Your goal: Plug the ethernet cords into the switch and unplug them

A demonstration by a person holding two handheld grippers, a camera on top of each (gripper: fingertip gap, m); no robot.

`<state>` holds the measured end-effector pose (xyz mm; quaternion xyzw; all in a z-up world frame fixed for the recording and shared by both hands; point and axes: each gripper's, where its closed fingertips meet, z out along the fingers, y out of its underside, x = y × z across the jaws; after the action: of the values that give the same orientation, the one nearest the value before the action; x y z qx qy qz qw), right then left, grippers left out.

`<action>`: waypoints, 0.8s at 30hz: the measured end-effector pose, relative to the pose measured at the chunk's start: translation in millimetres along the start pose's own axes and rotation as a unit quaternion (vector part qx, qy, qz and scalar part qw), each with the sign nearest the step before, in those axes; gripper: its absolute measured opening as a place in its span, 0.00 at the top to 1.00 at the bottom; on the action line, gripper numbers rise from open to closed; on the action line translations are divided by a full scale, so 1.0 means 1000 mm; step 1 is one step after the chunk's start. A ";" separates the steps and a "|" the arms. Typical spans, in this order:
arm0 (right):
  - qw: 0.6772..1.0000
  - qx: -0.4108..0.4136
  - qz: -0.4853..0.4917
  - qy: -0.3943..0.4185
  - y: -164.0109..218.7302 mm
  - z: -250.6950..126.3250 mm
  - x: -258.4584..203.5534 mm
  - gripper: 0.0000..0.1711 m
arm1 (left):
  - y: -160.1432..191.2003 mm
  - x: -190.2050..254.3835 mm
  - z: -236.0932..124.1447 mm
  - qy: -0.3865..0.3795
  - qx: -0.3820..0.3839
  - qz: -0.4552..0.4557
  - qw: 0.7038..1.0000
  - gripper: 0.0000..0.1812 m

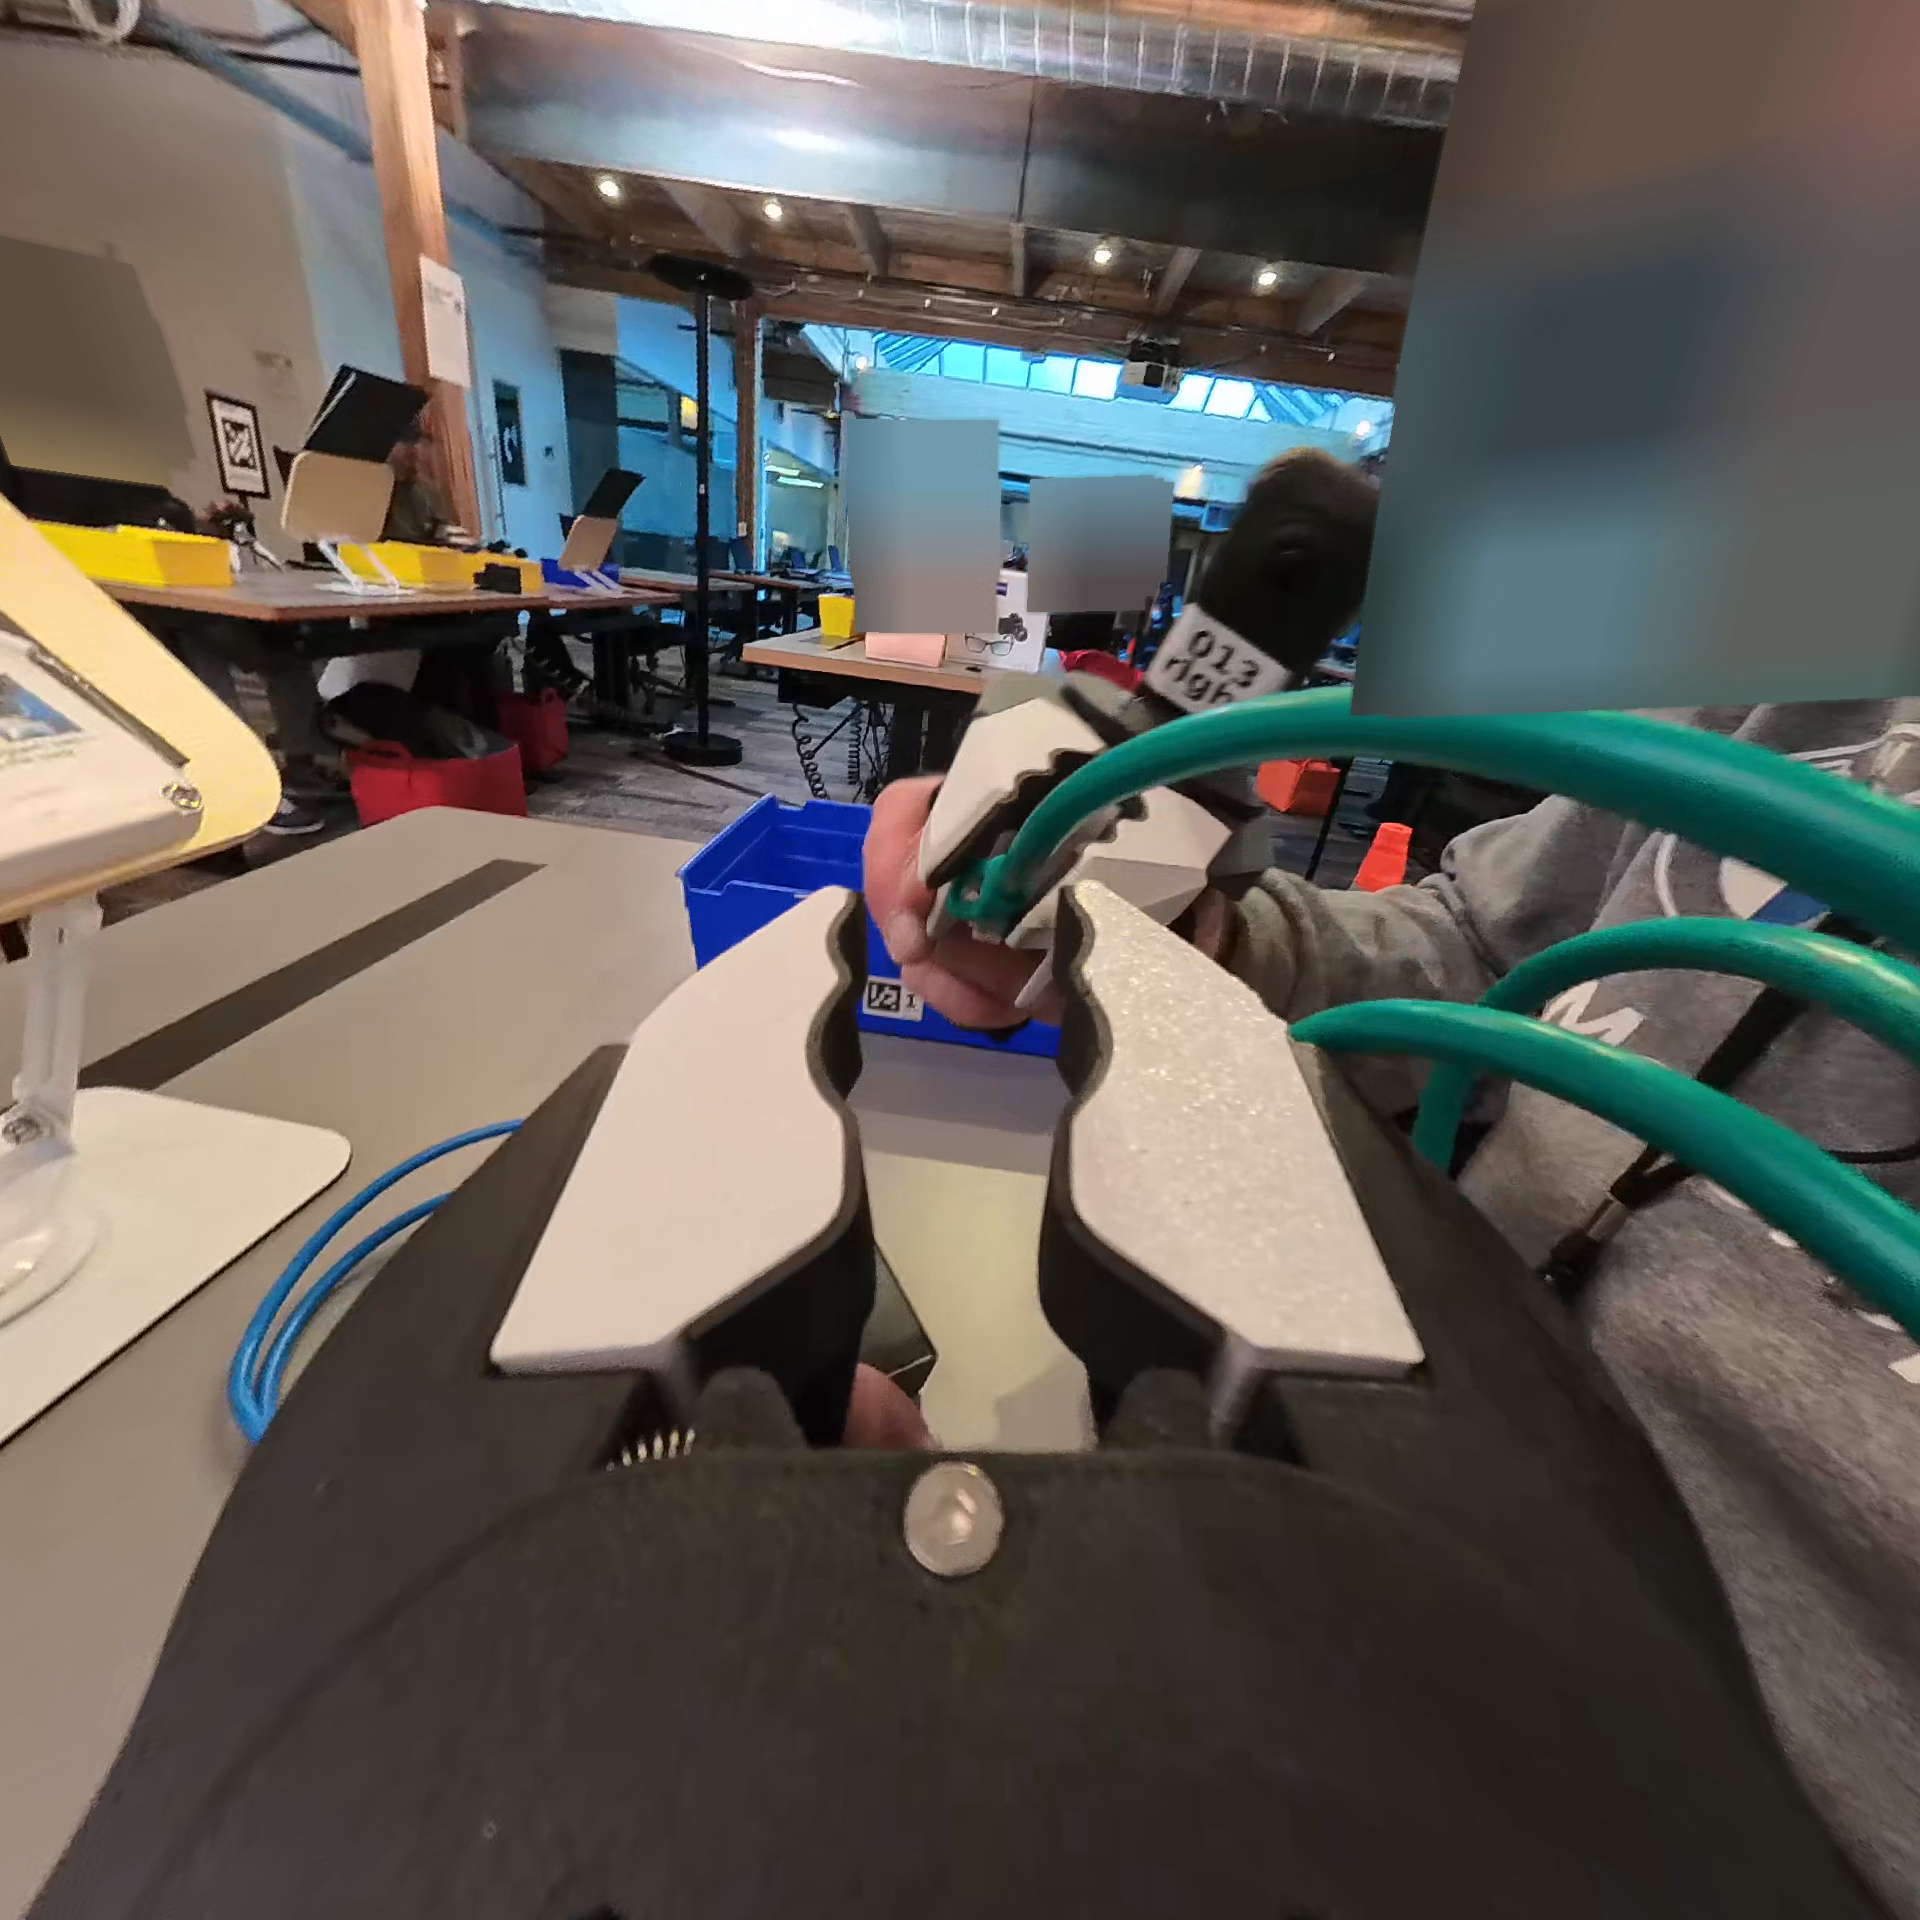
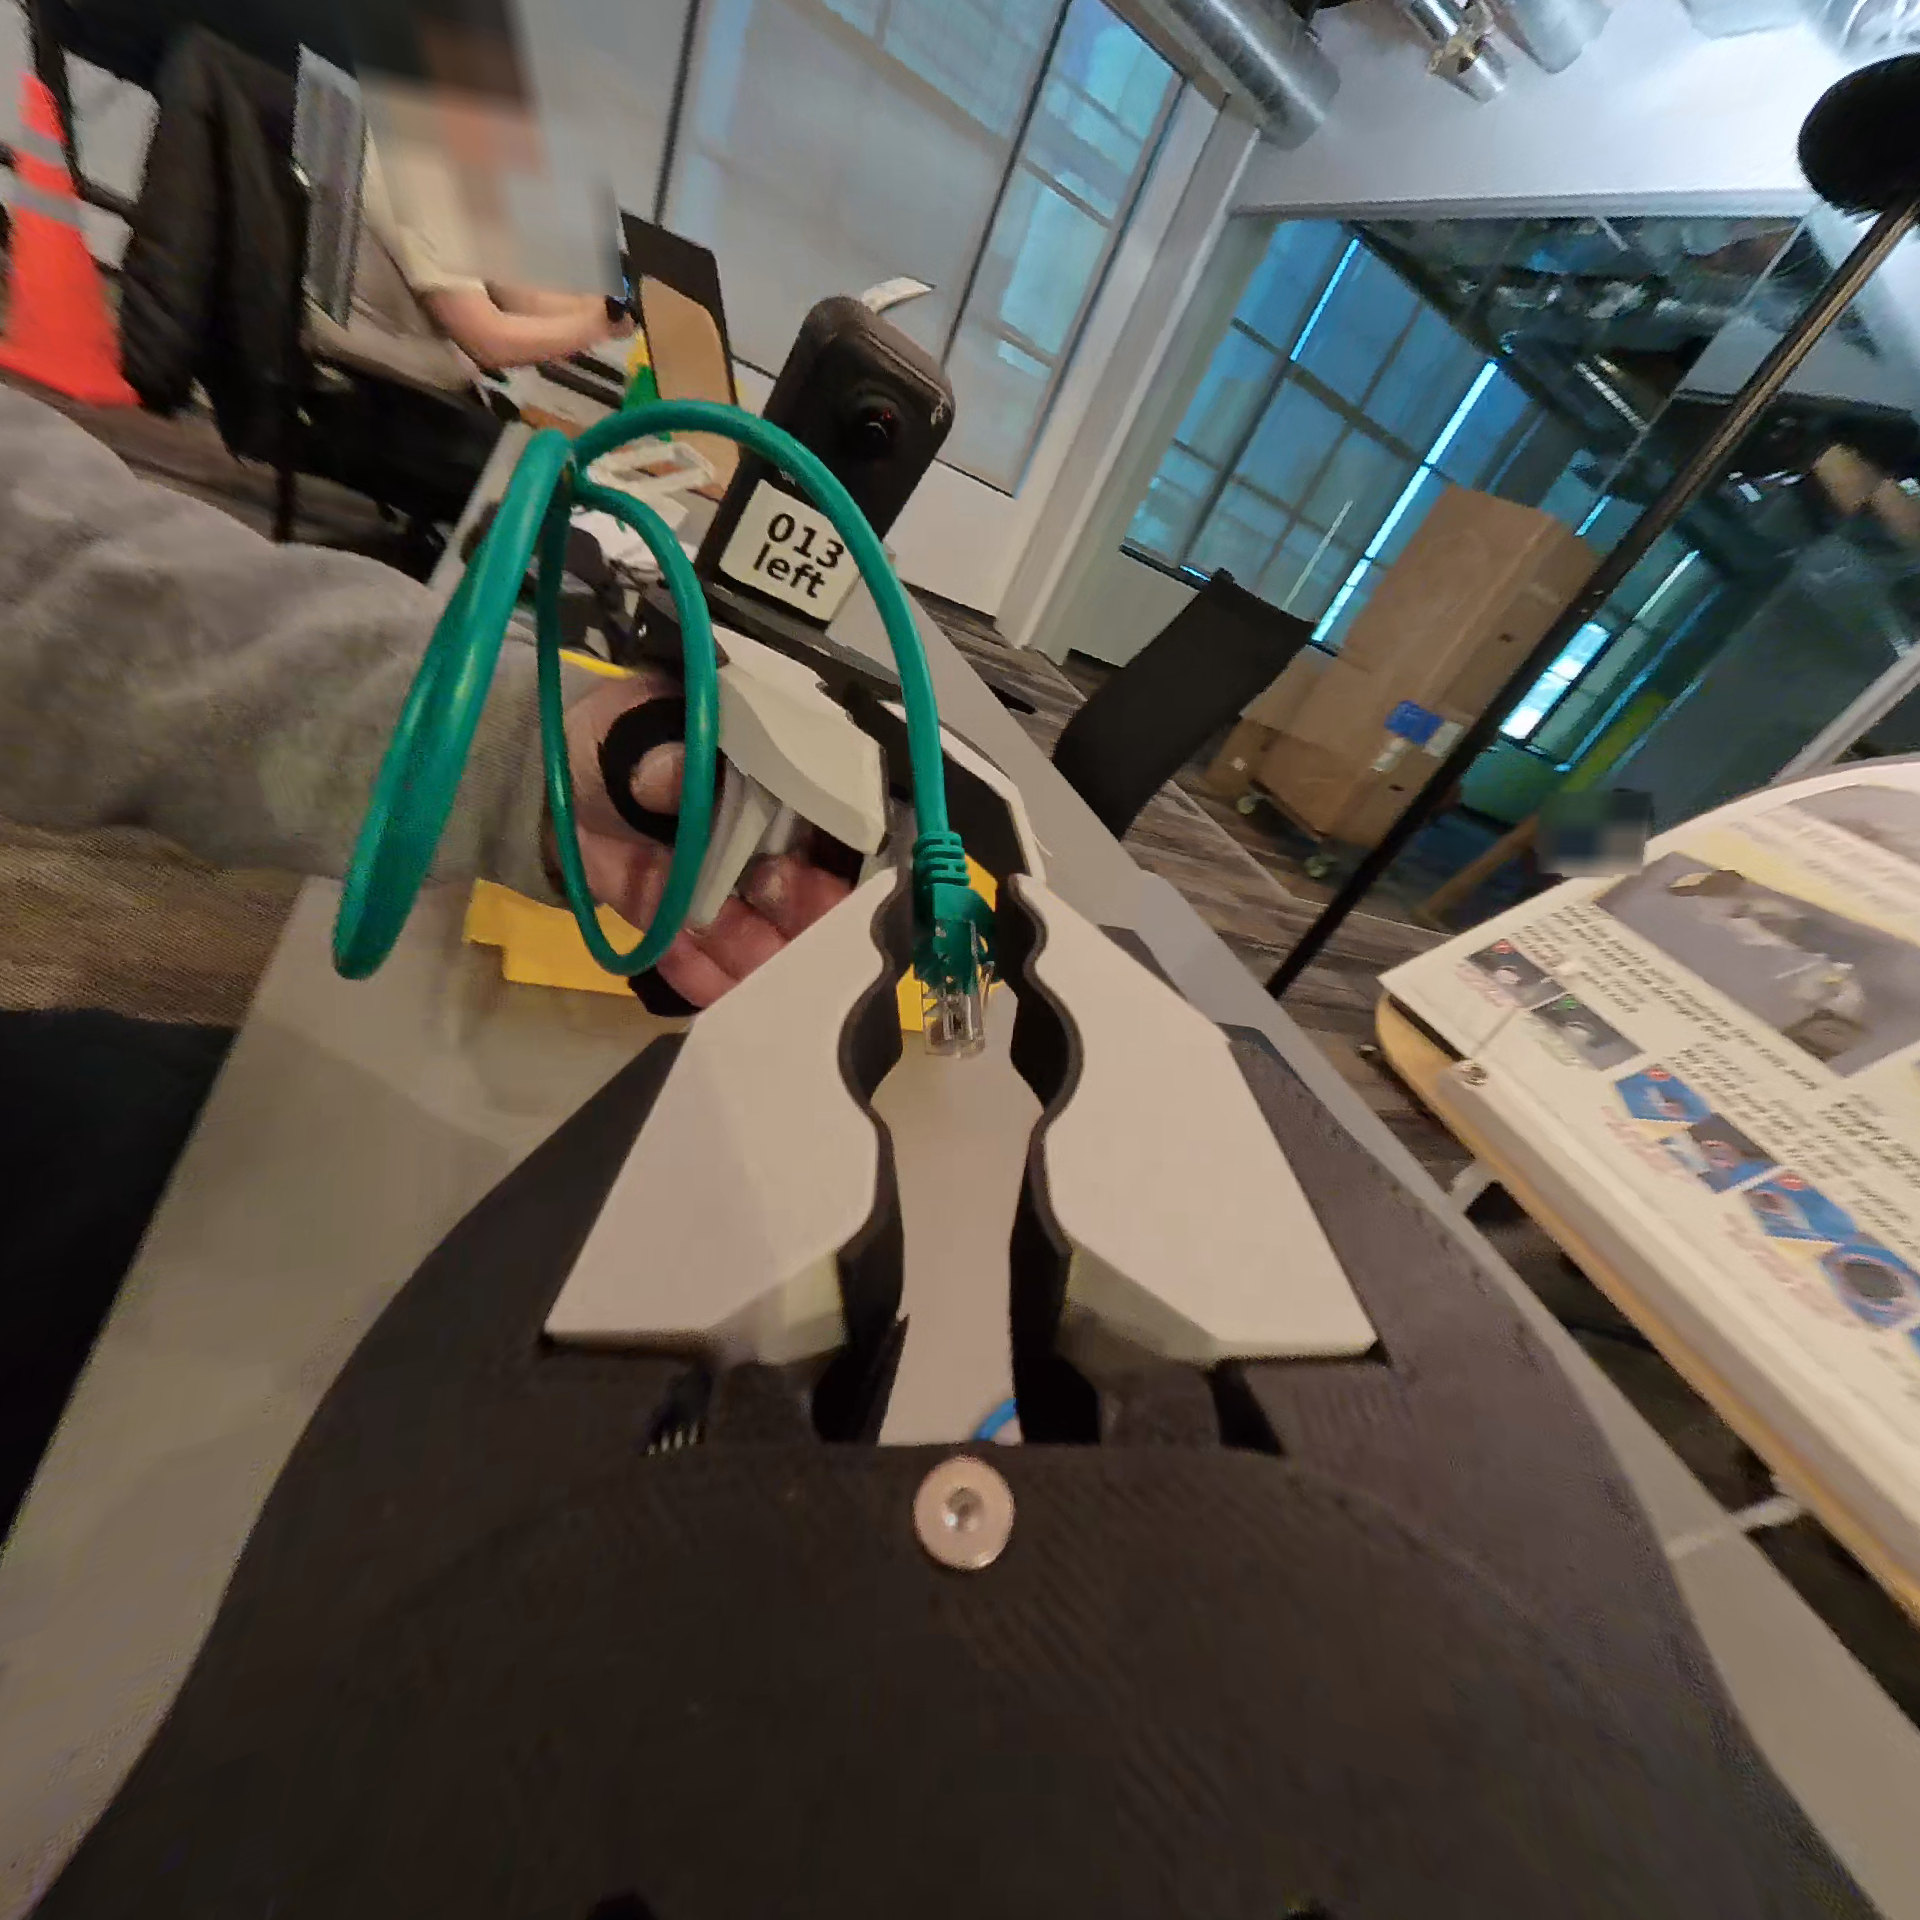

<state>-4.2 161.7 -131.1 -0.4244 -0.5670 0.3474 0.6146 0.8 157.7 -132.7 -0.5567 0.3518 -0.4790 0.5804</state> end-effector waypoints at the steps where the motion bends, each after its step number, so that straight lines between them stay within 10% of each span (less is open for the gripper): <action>1: 1.000 -0.005 -0.011 0.006 0.000 0.000 0.001 0.93 | 0.002 -0.002 0.000 -0.006 -0.007 -0.001 1.000 0.81; 14: 0.995 -0.023 -0.074 0.063 -0.005 -0.011 0.020 0.93 | 0.004 -0.088 -0.050 -0.253 -0.089 0.037 0.963 0.86; 19: 0.988 -0.052 -0.108 0.096 0.005 -0.016 0.033 0.93 | -0.042 -0.128 -0.125 -0.429 -0.083 0.069 0.897 0.85; 24: 0.977 -0.086 -0.147 0.127 0.019 -0.018 0.044 0.93 | -0.115 -0.070 -0.132 -0.388 -0.063 0.144 0.908 0.85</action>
<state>19.5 206.7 -130.4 -0.4286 -0.5683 0.1463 0.6870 -163.2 192.5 -45.5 -0.6773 0.2047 -0.1137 0.6975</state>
